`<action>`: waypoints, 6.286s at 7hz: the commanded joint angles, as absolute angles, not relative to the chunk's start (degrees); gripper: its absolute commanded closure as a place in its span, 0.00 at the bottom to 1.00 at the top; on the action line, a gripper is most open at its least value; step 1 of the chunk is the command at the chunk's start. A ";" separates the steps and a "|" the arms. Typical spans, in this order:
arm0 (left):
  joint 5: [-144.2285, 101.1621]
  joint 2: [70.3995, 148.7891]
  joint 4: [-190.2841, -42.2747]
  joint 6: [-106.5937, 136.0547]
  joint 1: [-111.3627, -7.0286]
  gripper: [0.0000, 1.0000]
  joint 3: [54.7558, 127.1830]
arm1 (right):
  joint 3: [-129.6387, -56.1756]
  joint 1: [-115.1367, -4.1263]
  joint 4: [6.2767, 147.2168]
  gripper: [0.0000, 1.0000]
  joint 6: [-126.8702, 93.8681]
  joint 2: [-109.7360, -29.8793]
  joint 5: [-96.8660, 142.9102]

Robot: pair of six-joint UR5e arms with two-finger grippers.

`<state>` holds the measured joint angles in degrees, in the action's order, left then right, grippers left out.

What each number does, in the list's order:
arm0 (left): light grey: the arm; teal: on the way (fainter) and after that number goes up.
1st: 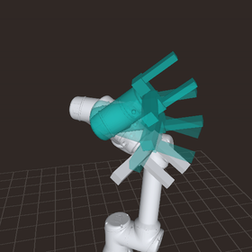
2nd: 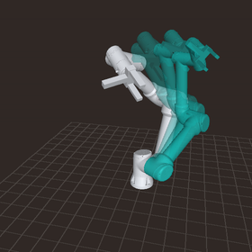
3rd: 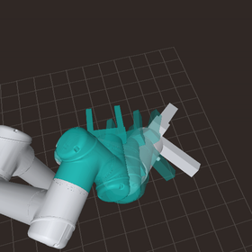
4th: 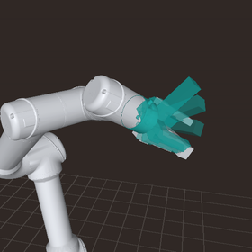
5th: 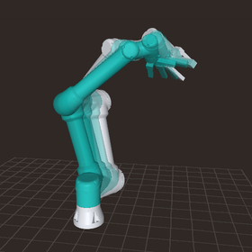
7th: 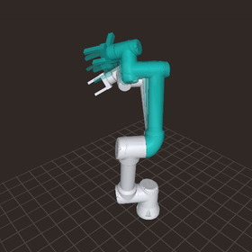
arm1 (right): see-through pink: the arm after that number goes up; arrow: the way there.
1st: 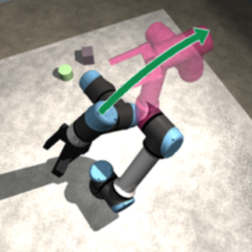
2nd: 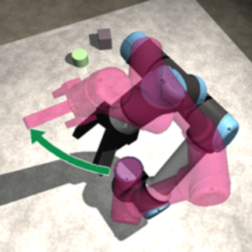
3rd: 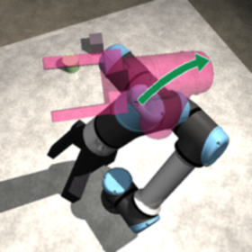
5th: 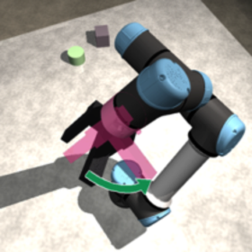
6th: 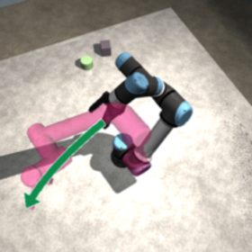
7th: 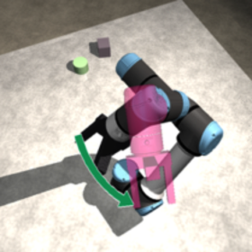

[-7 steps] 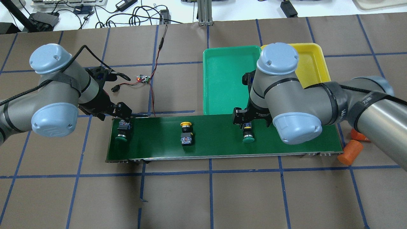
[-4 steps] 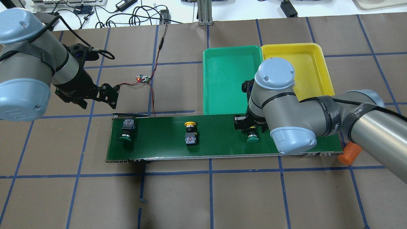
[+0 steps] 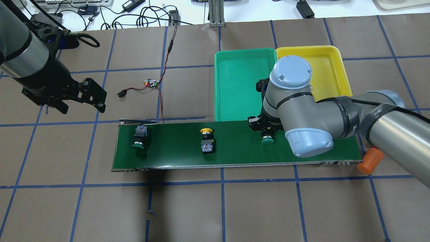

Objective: Sort buttons by color to trays
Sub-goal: 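Carry a green button toward green tray with right gripper while left withdraws, then release the green button into the green tray with the right gripper, then move the right gripper back to the belt and grasp a yellow button, then carry the yellow button into the yellow tray and open the right gripper, then withdraw the right gripper and move it over the last green button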

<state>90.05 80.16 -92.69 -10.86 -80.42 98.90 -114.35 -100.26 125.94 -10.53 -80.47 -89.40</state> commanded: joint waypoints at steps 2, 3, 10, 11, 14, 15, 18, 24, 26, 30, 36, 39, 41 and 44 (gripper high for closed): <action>90.62 79.54 -98.96 -10.46 -80.77 0.00 97.73 | -89.12 -93.89 119.05 1.00 -9.94 -65.79 -88.69; 89.92 80.85 -98.01 -10.11 -81.47 0.00 97.56 | -83.55 -93.87 116.92 0.98 -9.93 -63.48 -88.51; 89.82 80.16 -90.53 -7.11 -87.02 0.00 100.91 | -84.80 -94.40 108.58 0.00 -9.93 -64.32 -89.38; 92.78 80.42 -90.79 -7.12 -86.49 0.00 99.59 | -88.64 -94.13 108.02 0.00 -9.84 -67.03 -89.38; 93.07 80.68 -90.70 -6.15 -86.92 0.00 99.67 | -96.94 -91.68 109.33 0.00 3.43 -82.56 -88.25; 92.99 80.77 -90.70 -6.15 -87.01 0.00 100.10 | -99.38 -91.32 109.07 0.00 8.13 -81.14 -89.29; 92.64 80.77 -90.62 -6.15 -87.01 0.00 100.20 | -102.04 -92.11 117.16 0.00 8.17 -79.29 -88.33; 92.90 80.86 -90.62 -6.15 -87.01 0.00 99.84 | -100.53 -101.40 116.81 0.00 -1.43 -75.58 -88.51; 93.25 80.77 -90.62 -6.24 -87.01 0.00 100.19 | -104.57 -105.20 117.77 0.00 -8.52 -76.64 -88.42; 93.51 80.60 -90.53 -6.85 -87.01 0.00 100.55 | -116.70 -104.68 128.05 0.26 -6.68 -78.66 -88.50; 92.64 81.03 -90.62 -6.24 -87.19 0.00 99.23 | -105.08 -93.21 119.57 0.88 -1.54 -78.06 -88.33; 91.23 81.47 -90.09 -6.33 -87.54 0.00 99.14 | -89.61 -86.49 117.43 0.82 5.78 -63.60 -87.10; 91.67 81.47 -90.09 -6.33 -87.63 0.00 99.23 | -88.50 -86.57 115.40 0.27 7.54 -59.16 -87.10; 91.85 81.39 -90.09 -6.77 -87.63 0.00 99.49 | -88.59 -86.66 114.70 0.21 8.53 -59.32 -87.19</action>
